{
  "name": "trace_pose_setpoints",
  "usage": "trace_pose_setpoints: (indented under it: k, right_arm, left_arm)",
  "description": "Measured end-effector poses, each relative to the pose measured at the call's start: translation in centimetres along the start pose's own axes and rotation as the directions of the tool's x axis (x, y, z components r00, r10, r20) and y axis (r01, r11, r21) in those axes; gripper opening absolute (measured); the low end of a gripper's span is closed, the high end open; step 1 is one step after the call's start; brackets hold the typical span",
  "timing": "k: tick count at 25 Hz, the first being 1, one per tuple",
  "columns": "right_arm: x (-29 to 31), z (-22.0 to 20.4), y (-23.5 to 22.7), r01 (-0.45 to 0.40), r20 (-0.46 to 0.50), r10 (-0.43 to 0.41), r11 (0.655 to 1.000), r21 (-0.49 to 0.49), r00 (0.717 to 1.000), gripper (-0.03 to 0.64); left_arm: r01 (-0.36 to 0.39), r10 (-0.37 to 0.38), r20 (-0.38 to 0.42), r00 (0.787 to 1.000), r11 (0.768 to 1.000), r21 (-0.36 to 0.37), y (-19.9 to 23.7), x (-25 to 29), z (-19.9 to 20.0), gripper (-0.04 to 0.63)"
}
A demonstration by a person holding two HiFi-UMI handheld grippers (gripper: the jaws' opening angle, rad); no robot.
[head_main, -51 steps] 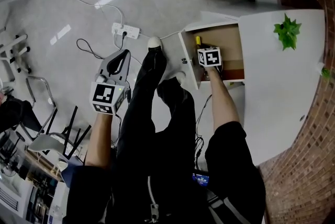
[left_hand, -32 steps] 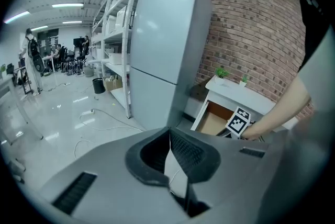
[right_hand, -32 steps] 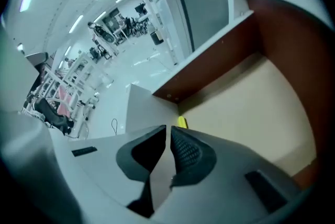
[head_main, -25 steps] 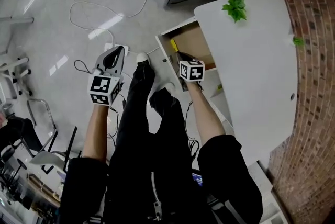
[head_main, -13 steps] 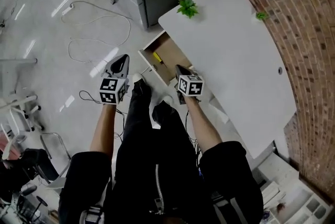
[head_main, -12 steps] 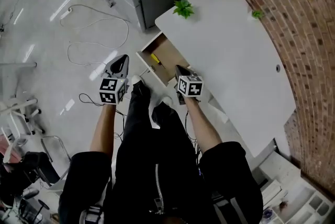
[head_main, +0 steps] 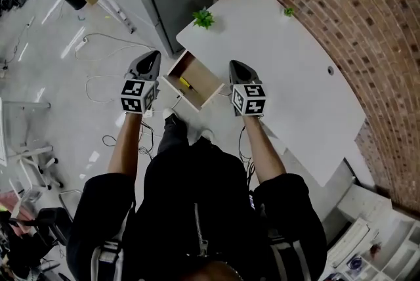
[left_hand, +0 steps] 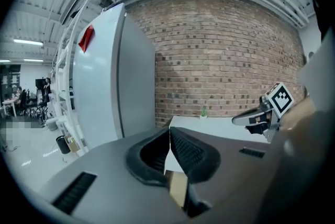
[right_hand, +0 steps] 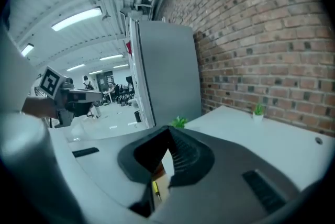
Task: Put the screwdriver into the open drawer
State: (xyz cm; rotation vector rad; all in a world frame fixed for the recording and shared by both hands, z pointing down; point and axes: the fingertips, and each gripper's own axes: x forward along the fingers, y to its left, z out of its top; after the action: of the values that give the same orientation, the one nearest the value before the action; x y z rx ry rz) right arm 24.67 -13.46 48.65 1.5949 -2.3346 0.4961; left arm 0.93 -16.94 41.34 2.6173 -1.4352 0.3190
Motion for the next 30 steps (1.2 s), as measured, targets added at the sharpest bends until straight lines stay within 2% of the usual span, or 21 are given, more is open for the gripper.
trace_pose_setpoints:
  k: [4, 8, 14, 25, 30]
  right_arm:
    - [-2.9, 5.2, -0.2, 0.003, 0.111, 0.001, 1.000, -0.031, 0.994, 0.008]
    - [-4.6, 7.1, -0.1, 0.008, 0.164, -0.003, 0.999, -0.033, 0.986, 0.008]
    - [-4.9, 6.5, 0.5, 0.004, 0.168, 0.001, 0.999, -0.032, 0.986, 0.008]
    - [-5.2, 5.8, 2.6, -0.026, 0.159, 0.041, 0.995, -0.096, 0.986, 0.008]
    - [-5.2, 6.1, 2.7, -0.034, 0.174, 0.048, 0.996, -0.083, 0.984, 0.008]
  left_arm:
    - [-0.001, 0.000, 0.060, 0.998, 1.000, 0.015, -0.6, -0.6, 3.3, 0.026]
    - [0.003, -0.004, 0.071, 0.997, 1.000, 0.017, -1.4, -1.2, 3.6, 0.026]
    - [-0.006, 0.005, 0.064, 0.998, 1.000, 0.018, -1.7, -1.8, 2.3, 0.026]
    - [-0.026, 0.025, 0.068, 0.997, 1.000, 0.004, -2.0, -3.1, 1.4, 0.026]
    - [-0.030, 0.030, 0.060, 0.998, 1.000, 0.008, -1.9, -3.3, 1.2, 0.026]
